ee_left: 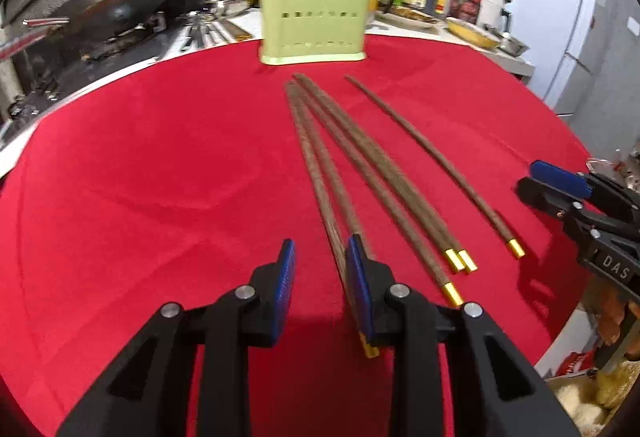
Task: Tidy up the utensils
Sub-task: 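Close the left tool on a chopstick while the right tool grasps another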
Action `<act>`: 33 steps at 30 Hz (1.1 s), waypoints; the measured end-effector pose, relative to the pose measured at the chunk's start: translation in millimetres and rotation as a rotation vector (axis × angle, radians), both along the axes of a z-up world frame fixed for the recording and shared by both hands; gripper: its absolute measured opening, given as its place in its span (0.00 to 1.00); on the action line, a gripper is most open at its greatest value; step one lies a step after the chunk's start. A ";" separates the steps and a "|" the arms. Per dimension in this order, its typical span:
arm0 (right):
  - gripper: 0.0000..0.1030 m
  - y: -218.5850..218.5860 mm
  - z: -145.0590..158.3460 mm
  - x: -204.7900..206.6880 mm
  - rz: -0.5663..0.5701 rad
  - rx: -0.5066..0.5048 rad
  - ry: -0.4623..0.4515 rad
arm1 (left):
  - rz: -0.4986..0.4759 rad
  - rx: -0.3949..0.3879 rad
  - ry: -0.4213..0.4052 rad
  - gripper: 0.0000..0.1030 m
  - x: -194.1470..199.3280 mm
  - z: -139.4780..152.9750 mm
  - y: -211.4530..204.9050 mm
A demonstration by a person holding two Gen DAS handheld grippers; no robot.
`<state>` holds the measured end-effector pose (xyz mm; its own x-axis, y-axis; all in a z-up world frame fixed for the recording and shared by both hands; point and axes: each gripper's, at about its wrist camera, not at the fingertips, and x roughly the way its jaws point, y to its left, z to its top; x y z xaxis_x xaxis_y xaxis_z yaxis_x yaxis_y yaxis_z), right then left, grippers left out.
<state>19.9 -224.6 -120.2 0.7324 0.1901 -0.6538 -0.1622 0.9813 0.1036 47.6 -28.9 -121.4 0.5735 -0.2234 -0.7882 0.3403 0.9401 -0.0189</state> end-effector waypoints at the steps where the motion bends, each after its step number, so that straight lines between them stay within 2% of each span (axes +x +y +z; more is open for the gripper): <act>1: 0.39 -0.5 -0.2 -0.2 0.000 0.000 0.000 | 0.019 -0.001 -0.001 0.26 0.4 1.6 5.6; 3: 0.39 -0.4 -0.8 -0.6 0.000 -0.003 0.000 | 0.064 -0.038 0.004 0.26 2.4 6.4 22.8; 4: 0.39 -0.2 -2.0 -0.6 0.003 0.000 0.003 | 0.074 -0.081 0.008 0.26 1.9 8.9 33.0; 6: 0.39 0.8 -4.2 0.0 0.012 0.007 0.011 | 0.054 -0.140 0.019 0.26 -0.4 12.5 42.5; 8: 0.39 3.2 -6.8 -0.4 0.025 0.004 0.019 | 0.028 -0.156 0.023 0.26 -5.7 13.5 42.9; 12: 0.38 7.5 -11.4 -2.3 0.044 0.005 0.027 | -0.029 -0.097 0.008 0.26 -18.4 8.0 20.8; 16: 0.37 12.3 -14.0 -0.2 0.058 -0.003 0.032 | -0.034 -0.016 -0.001 0.26 -17.4 0.1 3.8; 22: 0.21 22.1 -19.8 3.0 0.070 -0.050 0.036 | 0.017 0.084 -0.030 0.26 -12.8 -3.1 7.1; 24: 0.19 22.7 -19.5 1.0 0.065 -0.079 0.028 | 0.023 0.076 -0.026 0.26 -12.4 -2.1 13.2; 27: 0.19 19.8 -20.7 0.3 0.064 -0.060 0.029 | -0.014 0.053 -0.021 0.26 -16.0 -1.1 14.4; 29: 0.19 21.6 -21.6 0.7 0.071 -0.052 0.021 | -0.032 0.072 -0.035 0.26 -17.9 -2.1 7.6; 30: 0.15 23.5 -21.8 0.7 0.076 -0.054 0.017 | -0.034 0.082 -0.042 0.26 -18.2 -2.8 4.5; 31: 0.08 24.3 -22.0 0.3 0.079 -0.051 0.015 | -0.031 0.087 -0.042 0.24 -17.5 -2.8 2.7; 33: 0.08 24.1 -22.5 -2.2 0.075 -0.055 0.008 | -0.026 0.096 -0.039 0.17 -17.8 -2.6 0.6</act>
<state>17.6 -200.5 -142.6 0.7120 0.2073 -0.6708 -0.2345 0.9708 0.0511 29.8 -28.2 -124.0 0.5988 -0.1628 -0.7841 0.3631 0.9279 0.0846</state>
